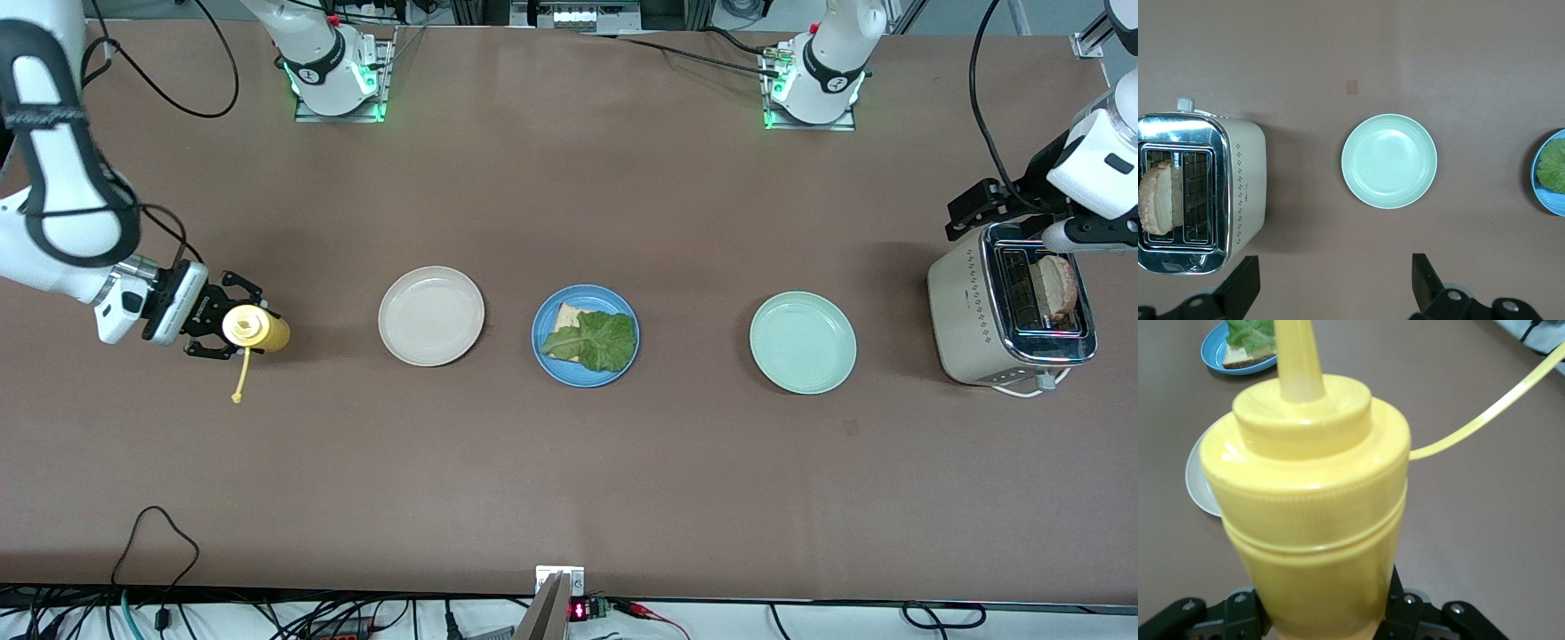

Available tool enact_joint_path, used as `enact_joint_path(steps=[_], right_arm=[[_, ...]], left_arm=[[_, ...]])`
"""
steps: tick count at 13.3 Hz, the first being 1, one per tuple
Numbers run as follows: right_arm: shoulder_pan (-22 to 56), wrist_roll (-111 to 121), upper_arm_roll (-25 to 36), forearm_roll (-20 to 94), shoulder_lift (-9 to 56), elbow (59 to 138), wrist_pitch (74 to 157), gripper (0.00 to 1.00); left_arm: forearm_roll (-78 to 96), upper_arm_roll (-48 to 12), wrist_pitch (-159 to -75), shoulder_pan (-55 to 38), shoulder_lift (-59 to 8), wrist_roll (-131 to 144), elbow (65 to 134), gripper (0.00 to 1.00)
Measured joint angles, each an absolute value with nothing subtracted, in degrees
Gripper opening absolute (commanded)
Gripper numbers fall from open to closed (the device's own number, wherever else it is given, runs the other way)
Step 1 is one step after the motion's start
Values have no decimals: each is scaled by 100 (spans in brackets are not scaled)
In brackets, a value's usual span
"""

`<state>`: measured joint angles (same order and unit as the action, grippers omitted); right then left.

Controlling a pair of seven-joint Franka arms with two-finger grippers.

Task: Make sandwich in blue plate with both arms
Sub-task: 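Lift the mustard bottle with the right gripper over the blue plate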

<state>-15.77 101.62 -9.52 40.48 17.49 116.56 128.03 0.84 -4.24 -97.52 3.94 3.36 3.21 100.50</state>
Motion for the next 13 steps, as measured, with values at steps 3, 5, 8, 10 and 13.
enact_joint_path(steps=[3,5,8,10,13], right_arm=[[-918,8525,-965,3022,1419,11660,12838,0],[-408,7333,-974,2136,1237,11661,12938,0],[333,5761,-980,992,1064,11664,12956,0],[822,4916,-985,469,1047,11664,12963,0],[1591,3414,-991,-554,1062,11664,12968,0]], left_arm=[[84,-422,-9753,396,336,322,10050,100],[86,-371,-9757,288,336,323,10050,100],[86,-197,-9760,65,337,326,10049,100],[86,-172,-9760,66,337,326,10049,100],[86,-164,-9760,74,341,326,10049,100]])
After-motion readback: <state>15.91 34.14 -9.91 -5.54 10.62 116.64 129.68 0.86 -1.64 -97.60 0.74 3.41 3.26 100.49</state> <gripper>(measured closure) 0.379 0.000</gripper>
